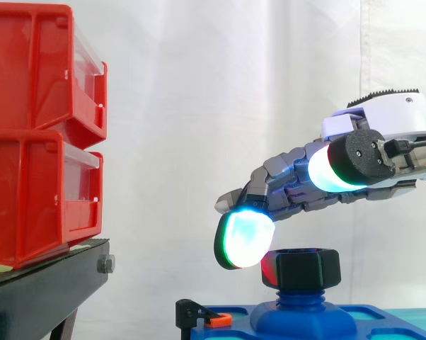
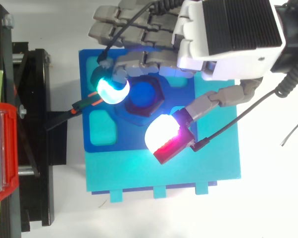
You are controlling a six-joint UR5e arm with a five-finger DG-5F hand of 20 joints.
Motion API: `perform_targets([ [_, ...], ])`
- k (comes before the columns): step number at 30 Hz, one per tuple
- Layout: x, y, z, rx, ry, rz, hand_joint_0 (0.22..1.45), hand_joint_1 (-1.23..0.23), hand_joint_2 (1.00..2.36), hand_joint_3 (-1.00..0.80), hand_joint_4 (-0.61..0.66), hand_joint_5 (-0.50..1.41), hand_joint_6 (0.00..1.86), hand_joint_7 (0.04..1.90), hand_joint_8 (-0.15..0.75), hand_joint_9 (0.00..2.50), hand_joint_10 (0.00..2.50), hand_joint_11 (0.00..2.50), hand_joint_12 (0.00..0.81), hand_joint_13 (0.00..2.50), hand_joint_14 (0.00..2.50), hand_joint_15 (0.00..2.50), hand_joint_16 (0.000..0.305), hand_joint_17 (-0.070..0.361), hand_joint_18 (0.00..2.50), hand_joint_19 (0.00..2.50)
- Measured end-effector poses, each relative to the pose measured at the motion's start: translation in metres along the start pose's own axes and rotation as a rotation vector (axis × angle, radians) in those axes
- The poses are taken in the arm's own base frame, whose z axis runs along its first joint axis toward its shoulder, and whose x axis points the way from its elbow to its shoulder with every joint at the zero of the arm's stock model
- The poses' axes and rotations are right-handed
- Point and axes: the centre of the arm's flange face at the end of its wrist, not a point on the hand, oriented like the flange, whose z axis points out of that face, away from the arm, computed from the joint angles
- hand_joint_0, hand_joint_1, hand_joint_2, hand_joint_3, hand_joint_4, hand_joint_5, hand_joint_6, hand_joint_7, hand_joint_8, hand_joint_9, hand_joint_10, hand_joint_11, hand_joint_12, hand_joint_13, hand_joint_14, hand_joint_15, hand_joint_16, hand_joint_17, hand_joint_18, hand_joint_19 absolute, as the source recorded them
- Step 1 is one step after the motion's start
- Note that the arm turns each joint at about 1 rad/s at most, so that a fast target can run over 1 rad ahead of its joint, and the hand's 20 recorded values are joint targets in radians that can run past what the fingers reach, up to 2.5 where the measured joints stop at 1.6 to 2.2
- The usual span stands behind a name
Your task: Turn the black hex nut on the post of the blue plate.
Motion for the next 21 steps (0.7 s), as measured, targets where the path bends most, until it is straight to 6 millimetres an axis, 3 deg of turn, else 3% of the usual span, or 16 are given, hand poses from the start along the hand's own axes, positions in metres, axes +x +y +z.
perform_targets([
  [21,0.0,-0.019,-0.01,-0.003,0.025,0.005,0.49,-0.21,1.0,-0.5,0.26,-0.2,0.5,0.9,0.231,0.01,0.0,0.0,0.354,0.0,0.0,0.0,0.049,0.111,0.0,0.15],
])
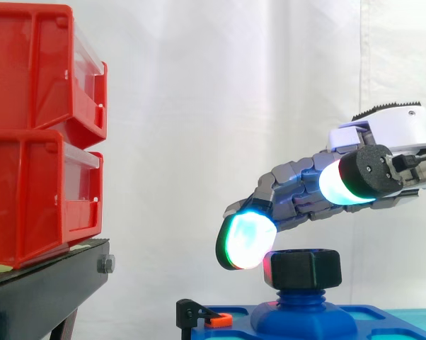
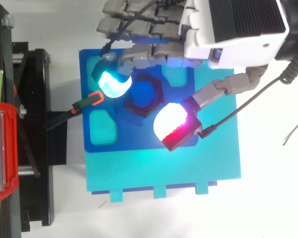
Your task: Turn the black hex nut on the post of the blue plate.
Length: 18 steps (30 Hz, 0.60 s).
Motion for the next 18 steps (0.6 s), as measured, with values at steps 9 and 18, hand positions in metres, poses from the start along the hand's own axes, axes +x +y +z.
perform_targets([
  [9,-0.003,-0.008,-0.005,0.003,0.011,0.003,0.49,-0.21,1.0,-0.5,0.26,-0.2,0.5,0.9,0.232,0.01,0.0,0.0,0.355,0.0,0.0,0.0,0.049,0.111,0.0,0.16],
  [18,-0.005,-0.013,-0.006,0.007,0.009,0.004,0.49,-0.21,1.0,-0.5,0.25,-0.2,0.5,0.9,0.231,0.01,0.0,0.0,0.353,0.0,0.0,0.0,0.05,0.111,0.0,0.16],
])
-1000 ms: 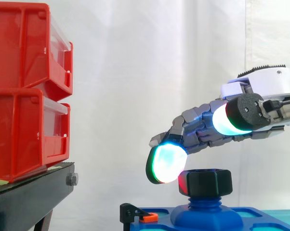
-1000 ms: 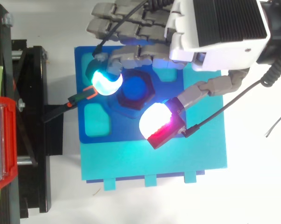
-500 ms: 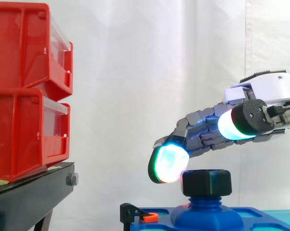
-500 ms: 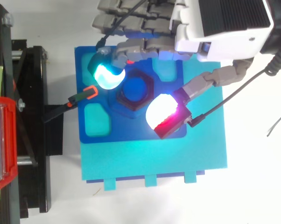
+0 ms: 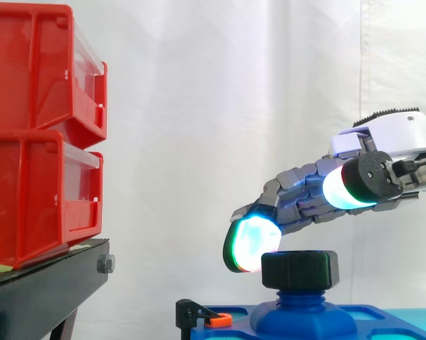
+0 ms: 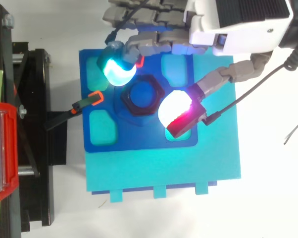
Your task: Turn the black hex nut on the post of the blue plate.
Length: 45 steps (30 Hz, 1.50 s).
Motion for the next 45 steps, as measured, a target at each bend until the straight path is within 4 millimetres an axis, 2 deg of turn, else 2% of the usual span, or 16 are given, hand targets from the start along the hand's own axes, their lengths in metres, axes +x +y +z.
perform_targets([
  [15,-0.003,-0.005,-0.007,-0.024,0.029,-0.008,0.49,-0.21,1.0,-0.5,0.25,-0.2,0.5,0.9,0.231,0.02,0.0,0.0,0.354,0.0,0.0,0.0,0.05,0.111,0.0,0.16],
  [33,-0.019,0.016,-0.02,-0.027,0.056,-0.025,0.49,-0.21,1.0,-0.5,0.25,-0.2,0.5,0.9,0.23,0.02,0.0,0.0,0.351,0.0,0.0,0.0,0.049,0.111,0.0,0.16],
  [45,-0.02,0.021,-0.021,-0.028,0.064,-0.025,0.49,-0.21,1.0,-0.5,0.25,-0.2,0.5,0.9,0.231,0.02,0.0,0.0,0.353,0.0,0.0,0.0,0.049,0.111,0.0,0.16],
])
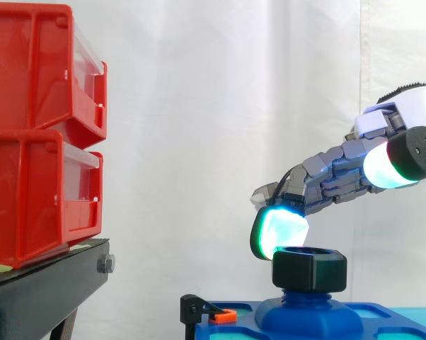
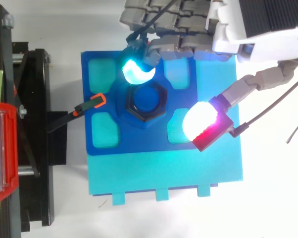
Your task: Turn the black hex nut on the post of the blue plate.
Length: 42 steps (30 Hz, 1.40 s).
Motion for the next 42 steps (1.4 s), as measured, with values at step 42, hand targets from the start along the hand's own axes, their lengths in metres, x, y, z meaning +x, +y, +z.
perform_targets([
  [42,-0.03,0.011,-0.034,0.027,0.047,-0.006,0.49,-0.25,1.0,-0.5,0.25,-0.2,0.5,0.89,0.237,0.08,0.0,0.0,0.355,0.0,0.0,0.0,0.049,0.111,0.0,0.15],
])
